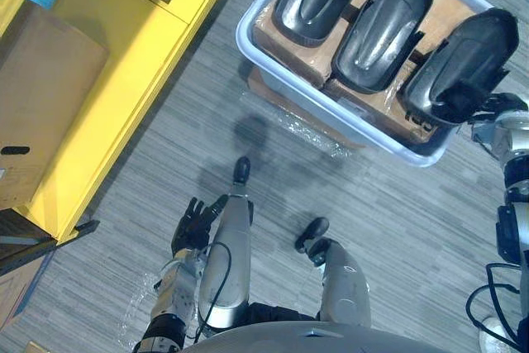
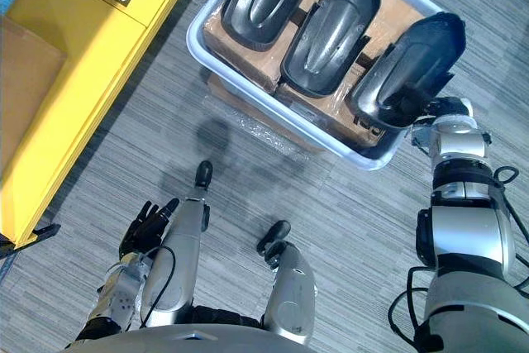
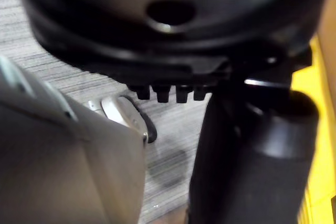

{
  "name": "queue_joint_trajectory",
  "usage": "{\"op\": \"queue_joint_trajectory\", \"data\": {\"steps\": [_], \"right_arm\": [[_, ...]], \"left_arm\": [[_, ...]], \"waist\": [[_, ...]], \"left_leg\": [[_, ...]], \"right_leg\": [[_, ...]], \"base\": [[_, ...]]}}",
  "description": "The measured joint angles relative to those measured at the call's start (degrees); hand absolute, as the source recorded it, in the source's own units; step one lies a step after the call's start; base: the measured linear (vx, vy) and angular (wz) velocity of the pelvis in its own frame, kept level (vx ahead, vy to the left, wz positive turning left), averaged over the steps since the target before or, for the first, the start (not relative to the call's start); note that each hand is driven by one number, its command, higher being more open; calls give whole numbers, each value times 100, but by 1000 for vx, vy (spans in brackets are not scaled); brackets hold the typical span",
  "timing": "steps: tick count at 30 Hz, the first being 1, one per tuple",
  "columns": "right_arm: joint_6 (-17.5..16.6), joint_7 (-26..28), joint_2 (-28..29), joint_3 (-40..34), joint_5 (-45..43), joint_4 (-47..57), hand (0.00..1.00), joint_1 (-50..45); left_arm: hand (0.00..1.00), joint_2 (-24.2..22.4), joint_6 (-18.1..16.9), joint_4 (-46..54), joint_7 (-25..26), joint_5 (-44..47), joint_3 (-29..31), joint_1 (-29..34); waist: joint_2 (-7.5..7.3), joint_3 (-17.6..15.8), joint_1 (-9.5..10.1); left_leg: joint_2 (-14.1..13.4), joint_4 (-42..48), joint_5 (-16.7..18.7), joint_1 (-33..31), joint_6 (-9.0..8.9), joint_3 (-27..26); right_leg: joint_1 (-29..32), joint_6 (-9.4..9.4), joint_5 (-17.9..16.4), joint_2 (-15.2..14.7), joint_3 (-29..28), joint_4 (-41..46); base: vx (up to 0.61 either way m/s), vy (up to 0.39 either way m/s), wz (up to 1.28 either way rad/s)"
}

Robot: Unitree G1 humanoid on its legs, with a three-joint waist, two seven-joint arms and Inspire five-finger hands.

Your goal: Walk over and take three plastic housings, then place them on the shelf

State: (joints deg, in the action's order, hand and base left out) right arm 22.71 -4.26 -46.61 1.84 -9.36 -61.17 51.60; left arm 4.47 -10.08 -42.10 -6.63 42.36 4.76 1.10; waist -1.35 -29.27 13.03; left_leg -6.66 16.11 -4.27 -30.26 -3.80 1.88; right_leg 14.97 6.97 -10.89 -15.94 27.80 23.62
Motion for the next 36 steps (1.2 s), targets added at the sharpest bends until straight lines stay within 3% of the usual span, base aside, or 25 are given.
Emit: {"op": "queue_joint_trajectory", "data": {"steps": [6, 12, 19, 23, 28, 36], "right_arm": [[-504, -524, 28, 8, 236, 8, 0, -126], [-564, -1284, 20, -4, 458, 72, 0, -124], [-695, -2048, -65, -129, 590, 393, 0, -242], [-948, -2254, -69, -125, 811, 540, 0, -325], [-1206, -2263, -38, 38, 934, 588, 0, -322], [-1832, -2666, 404, 216, 1613, 1668, 0, -351]], "left_arm": [[100, 158, -28, -3, 16, 0, -135, 277], [100, 353, -351, 77, -63, 38, -427, 427], [100, 590, -398, 2011, -328, 714, -503, 608], [100, 749, -530, 2574, -381, 698, -717, 306], [100, 871, -444, 2609, -354, 709, -1051, -442], [100, 1232, 302, 2610, -469, 1243, -1335, -1383]], "waist": [[-19, 4, -58], [-104, 9, -166], [-166, 2, -371], [-170, 4, -418], [-178, 8, -395], [-225, 21, -553]], "left_leg": [[-86, -160, -56, 278, -12, -19], [-120, -484, -148, 719, -21, -150], [-101, -1139, -449, 1245, -29, -278], [-110, -1231, -486, 1397, -27, -356], [-196, -1280, -532, 1415, -42, -437], [-242, -1607, -675, 1688, -36, -693]], "right_leg": [[-331, -2, 150, 170, 14, -335], [-709, 17, 323, 270, -41, -740], [-954, 16, 415, 328, -111, -963], [-1044, 16, 447, 338, -161, -1021], [-1058, -30, 552, 444, -205, -1171], [-1077, -47, 689, 494, -415, -1296]], "base": [[5, -16, -3], [3, -12, -8], [-19, -11, -6], [-8, -18, -7], [-25, -21, -8], [-27, -5, -12]]}}
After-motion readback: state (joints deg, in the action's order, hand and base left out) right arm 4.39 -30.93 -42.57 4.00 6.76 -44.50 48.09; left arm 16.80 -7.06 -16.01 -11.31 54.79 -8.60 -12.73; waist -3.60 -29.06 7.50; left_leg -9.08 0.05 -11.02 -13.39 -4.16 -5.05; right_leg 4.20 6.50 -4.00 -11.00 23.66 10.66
